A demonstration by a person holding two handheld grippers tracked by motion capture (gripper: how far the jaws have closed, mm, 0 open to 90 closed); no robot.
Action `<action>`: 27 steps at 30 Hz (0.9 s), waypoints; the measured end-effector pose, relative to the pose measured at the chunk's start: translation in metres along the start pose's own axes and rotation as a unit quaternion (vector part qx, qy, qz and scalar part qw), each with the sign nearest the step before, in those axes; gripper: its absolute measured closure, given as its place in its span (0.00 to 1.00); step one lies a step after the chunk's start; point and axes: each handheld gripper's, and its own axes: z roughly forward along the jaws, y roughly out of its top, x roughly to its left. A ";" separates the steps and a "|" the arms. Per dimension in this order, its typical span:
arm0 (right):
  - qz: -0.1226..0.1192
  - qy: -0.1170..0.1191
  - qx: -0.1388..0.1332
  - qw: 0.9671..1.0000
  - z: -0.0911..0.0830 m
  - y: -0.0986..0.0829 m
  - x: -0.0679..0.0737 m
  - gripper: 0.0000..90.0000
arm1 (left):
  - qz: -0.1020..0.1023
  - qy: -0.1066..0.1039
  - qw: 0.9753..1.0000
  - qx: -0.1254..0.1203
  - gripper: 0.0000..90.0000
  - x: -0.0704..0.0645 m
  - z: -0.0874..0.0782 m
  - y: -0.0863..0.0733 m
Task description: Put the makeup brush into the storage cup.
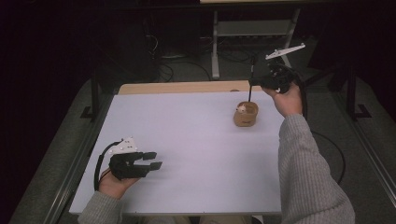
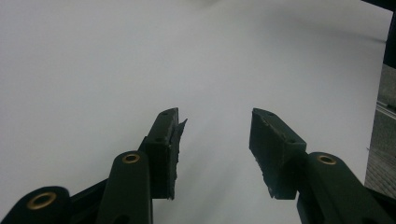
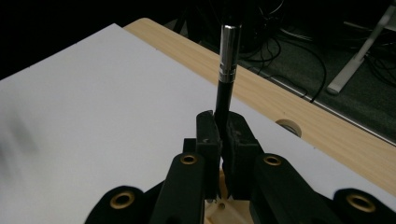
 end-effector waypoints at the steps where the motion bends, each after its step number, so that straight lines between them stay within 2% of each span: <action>1: 0.006 -0.004 0.000 1.000 0.001 0.001 -0.001 0.94 | -0.001 0.000 1.000 0.000 0.58 0.000 0.000 0.000; 4: 0.004 -0.009 -0.001 1.000 0.002 0.002 -0.004 0.94 | -0.002 0.000 1.000 0.000 0.58 0.000 0.000 0.000; 5: 0.012 -0.009 -0.008 1.000 0.002 0.003 -0.006 0.94 | 0.000 0.000 1.000 0.000 0.58 0.000 0.000 0.000; 15: 0.026 -0.023 -0.010 0.999 0.003 0.005 -0.016 0.94 | -0.002 0.003 1.000 -0.001 0.56 0.001 -0.001 0.000; 20: 0.027 -0.035 0.005 0.999 0.007 0.001 -0.018 0.94 | -0.002 0.004 1.000 0.000 0.55 0.001 0.000 -0.001; 24: 0.028 -0.037 0.001 0.999 0.008 0.001 -0.019 0.94 | -0.004 0.007 1.000 0.000 0.53 0.002 0.000 -0.001; 27: 0.029 -0.033 -0.003 0.999 0.010 0.000 -0.020 0.94 | -0.003 0.013 1.000 0.002 0.47 0.002 0.001 0.000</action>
